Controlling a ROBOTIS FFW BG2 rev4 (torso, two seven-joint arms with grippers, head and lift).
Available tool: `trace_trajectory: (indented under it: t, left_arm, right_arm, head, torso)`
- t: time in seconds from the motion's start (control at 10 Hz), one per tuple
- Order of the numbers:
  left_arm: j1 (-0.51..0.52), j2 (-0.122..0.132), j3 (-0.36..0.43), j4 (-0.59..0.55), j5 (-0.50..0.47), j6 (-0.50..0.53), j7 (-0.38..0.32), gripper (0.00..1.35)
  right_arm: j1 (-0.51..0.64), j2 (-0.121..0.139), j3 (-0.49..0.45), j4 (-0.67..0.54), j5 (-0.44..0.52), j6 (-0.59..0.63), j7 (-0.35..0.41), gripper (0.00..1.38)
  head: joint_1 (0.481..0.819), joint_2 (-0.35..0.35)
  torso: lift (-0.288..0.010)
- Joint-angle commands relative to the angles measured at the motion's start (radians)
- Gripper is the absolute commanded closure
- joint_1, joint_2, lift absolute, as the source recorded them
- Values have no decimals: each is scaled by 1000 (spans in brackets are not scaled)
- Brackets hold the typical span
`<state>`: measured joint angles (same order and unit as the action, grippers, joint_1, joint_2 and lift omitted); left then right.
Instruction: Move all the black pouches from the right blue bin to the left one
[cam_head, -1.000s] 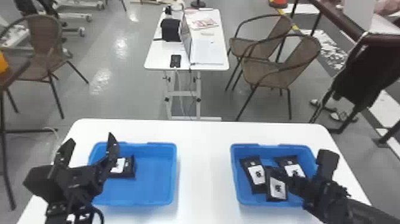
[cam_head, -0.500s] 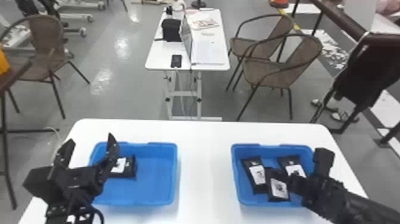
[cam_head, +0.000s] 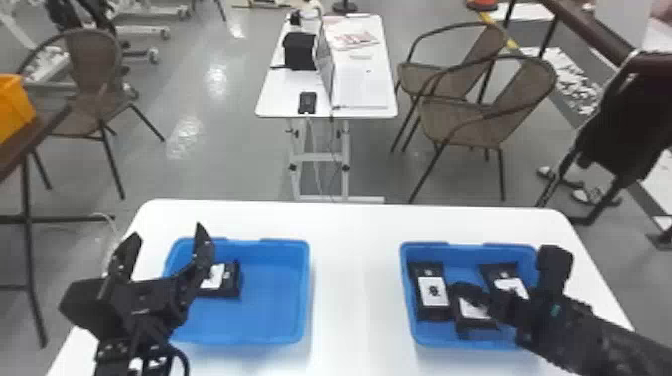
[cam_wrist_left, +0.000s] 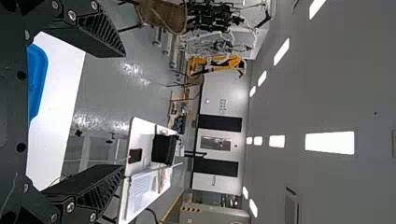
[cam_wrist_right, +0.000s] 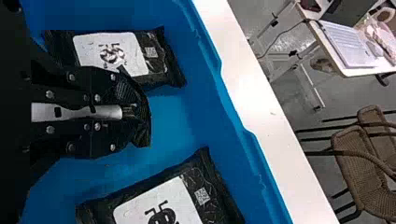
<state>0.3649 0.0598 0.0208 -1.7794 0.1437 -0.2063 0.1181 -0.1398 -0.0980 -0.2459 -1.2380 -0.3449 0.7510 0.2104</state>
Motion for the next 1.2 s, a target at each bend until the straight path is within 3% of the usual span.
trace_trajectory:
  t: [0.0, 0.3, 0.6, 0.8, 1.1]
  left_arm:
    - [-1, 2, -1, 0, -1, -1, 0, 179]
    - [-6, 2, -2, 0, 4, -1, 0, 179]
    - [-24, 25, -28, 0, 34, 30, 0, 174]
    - [-40, 48, -42, -14, 74, 71, -8, 174]
    - [-67, 48, -44, -29, 97, 99, -40, 179]
  right_arm:
    - [23, 3, -13, -67, -60, 41, -19, 1274]
    - [71, 0, -32, -308, -198, 163, -69, 1274]
    - [28, -19, 47, -391, -387, 102, -35, 1274]
    - [-60, -19, 166, -311, -441, 36, 81, 1274]
    - [-213, -11, 321, -100, -376, -121, 383, 1274]
  head:
    - [695, -2]
    - [695, 6]
    - [695, 29]
    - [695, 86]
    - [695, 164]
  torso:
    - [10]
    - [10]
    - [10]
    - [10]
    - [10]
